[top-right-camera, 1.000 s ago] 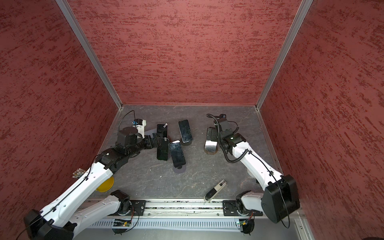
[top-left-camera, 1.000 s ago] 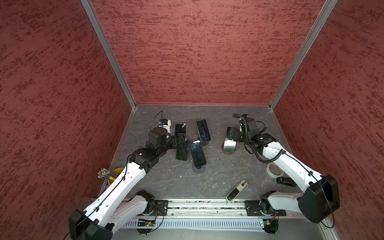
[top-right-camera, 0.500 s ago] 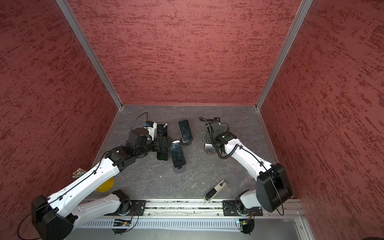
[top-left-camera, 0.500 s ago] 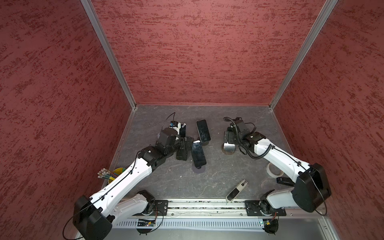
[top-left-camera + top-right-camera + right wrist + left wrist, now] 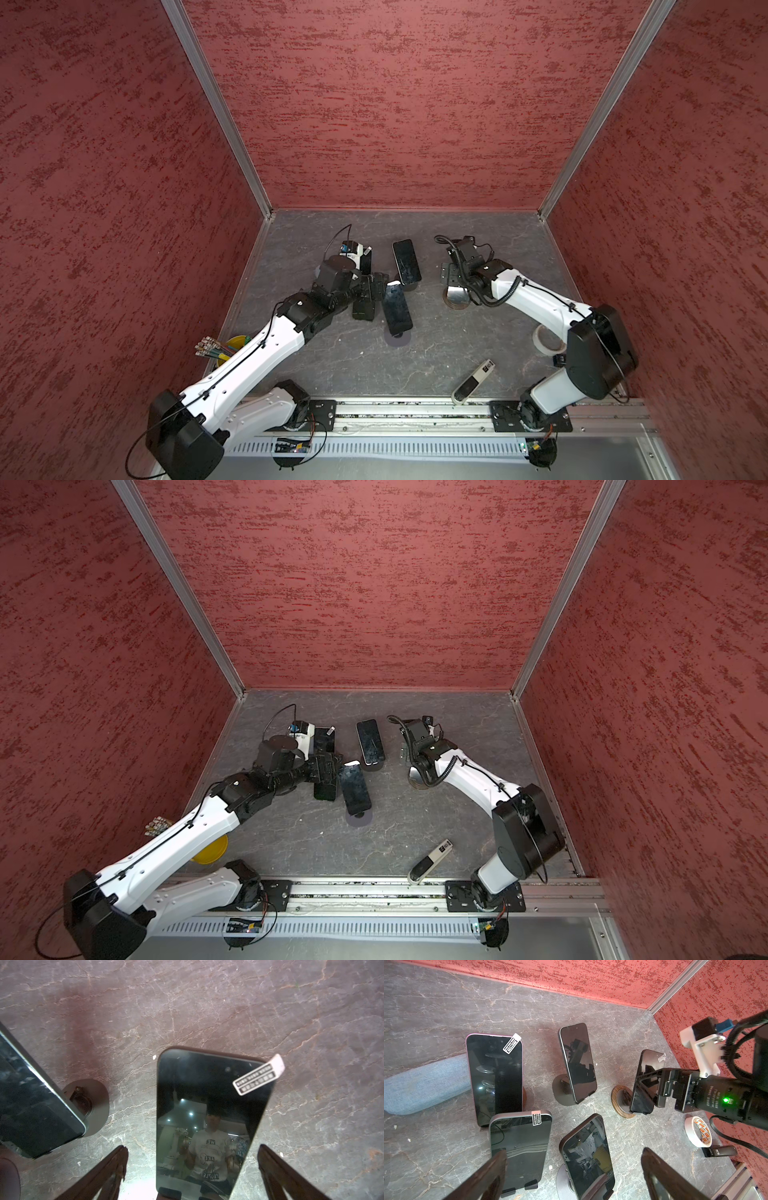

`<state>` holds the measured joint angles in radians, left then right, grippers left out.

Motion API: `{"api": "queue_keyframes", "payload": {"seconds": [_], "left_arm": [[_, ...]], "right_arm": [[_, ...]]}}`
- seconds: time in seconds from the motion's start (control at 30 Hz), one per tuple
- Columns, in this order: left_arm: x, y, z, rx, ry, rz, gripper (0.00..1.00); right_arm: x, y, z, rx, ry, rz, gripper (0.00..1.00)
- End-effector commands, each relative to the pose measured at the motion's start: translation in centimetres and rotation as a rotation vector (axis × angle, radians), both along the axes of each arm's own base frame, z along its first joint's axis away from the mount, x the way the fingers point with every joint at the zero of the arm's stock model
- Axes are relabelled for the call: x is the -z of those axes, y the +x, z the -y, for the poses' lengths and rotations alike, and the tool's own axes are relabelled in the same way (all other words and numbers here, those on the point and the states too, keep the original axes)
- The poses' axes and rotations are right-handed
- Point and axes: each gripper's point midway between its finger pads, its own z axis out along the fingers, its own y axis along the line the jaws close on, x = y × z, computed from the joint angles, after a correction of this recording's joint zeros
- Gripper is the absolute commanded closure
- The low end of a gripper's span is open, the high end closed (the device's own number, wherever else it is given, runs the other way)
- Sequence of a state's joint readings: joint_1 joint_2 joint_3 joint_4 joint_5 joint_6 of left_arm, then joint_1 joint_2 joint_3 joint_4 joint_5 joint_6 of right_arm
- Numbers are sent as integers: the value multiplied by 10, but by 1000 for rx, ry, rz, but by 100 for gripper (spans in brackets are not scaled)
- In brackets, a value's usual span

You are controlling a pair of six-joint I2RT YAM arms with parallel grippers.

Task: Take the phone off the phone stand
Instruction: 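Move right gripper toward the black phone while left arm reaches forward, then lower the right gripper and grasp the black phone's top edge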

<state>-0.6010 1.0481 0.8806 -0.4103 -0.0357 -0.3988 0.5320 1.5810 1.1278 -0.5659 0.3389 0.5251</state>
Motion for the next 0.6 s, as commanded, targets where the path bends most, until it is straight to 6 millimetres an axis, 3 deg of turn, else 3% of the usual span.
{"api": "queue_keyframes", "payload": {"seconds": [0.0, 0.33, 0.57], "left_arm": [[-2, 2, 1, 11, 15, 30, 0], [0, 2, 7, 44, 6, 30, 0], [-2, 1, 6, 46, 5, 38, 1]], "right_arm": [[-8, 8, 1, 54, -8, 32, 1], [1, 12, 6, 107, -28, 34, 11], [3, 11, 8, 122, -29, 36, 25]]}}
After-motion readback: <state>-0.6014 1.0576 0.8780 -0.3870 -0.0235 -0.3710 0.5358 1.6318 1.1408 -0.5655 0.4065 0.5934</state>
